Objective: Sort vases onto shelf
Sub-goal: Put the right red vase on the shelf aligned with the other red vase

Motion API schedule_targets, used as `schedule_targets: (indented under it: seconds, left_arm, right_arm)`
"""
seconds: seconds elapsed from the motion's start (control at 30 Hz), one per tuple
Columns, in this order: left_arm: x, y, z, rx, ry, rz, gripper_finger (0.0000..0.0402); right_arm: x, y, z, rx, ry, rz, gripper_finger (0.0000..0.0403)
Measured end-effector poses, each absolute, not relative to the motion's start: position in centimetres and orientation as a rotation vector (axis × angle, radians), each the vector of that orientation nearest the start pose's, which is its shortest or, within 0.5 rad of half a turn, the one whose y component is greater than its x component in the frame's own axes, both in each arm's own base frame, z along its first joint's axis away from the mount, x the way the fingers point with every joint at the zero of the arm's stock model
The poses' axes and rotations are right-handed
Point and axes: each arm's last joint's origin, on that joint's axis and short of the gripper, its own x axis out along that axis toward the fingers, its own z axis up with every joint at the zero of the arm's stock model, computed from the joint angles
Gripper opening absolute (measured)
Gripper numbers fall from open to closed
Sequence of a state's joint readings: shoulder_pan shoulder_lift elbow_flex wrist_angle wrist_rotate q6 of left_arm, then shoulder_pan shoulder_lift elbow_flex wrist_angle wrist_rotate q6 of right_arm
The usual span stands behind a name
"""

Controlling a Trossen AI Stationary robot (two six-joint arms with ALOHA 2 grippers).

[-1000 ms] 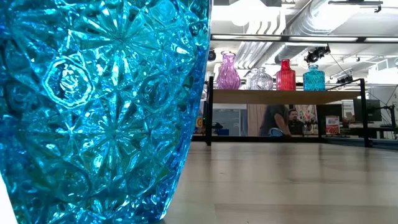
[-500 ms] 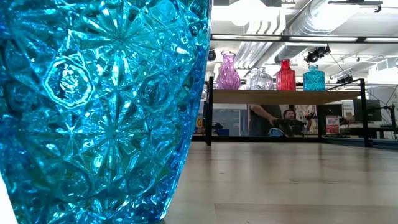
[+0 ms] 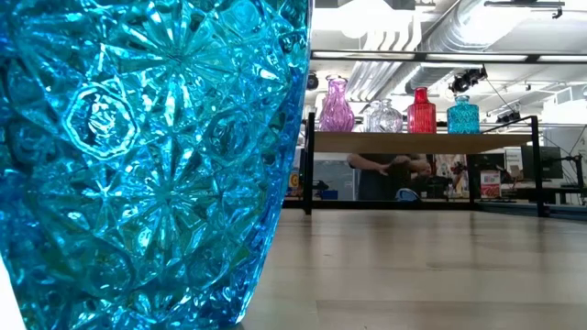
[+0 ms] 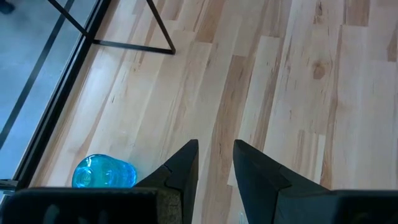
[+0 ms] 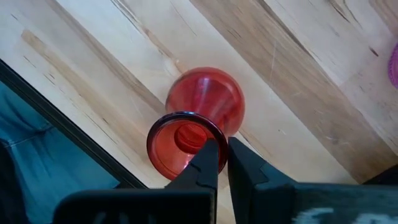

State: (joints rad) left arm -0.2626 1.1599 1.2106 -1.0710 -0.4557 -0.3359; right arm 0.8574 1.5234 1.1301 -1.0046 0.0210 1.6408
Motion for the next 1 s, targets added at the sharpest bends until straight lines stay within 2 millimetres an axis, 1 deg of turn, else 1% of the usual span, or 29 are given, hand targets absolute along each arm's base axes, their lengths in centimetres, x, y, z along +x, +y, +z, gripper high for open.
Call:
schedule_targets:
  seconds: [0.2,0.47,0.67,0.8,1.0]
  left_arm:
    - [20.2,-4.1,33.8,0.05,0.908,0.332,0.009]
    - [20.2,-4.1,33.8,0.065,0.911,0.324,0.009]
    - [20.2,-4.1,33.8,0.073,0.912,0.321,0.009]
    - [20.2,-4.1,33.8,0.073,0.912,0.32,0.009]
    - [20.1,-4.1,33.8,0.082,0.913,0.316,0.009]
  right_arm:
    - [17.8,20.4,23.9,0.748,1.408,-0.465,0.0]
    - [17.5,18.9,25.2,0.77,1.387,-0.476,0.0]
    - [17.8,18.2,25.2,0.775,1.4,-0.512,0.0]
    - [18.0,18.3,25.3,0.799,1.371,-0.51,0.0]
    - [17.9,18.2,25.1,0.823,1.363,-0.581,0.0]
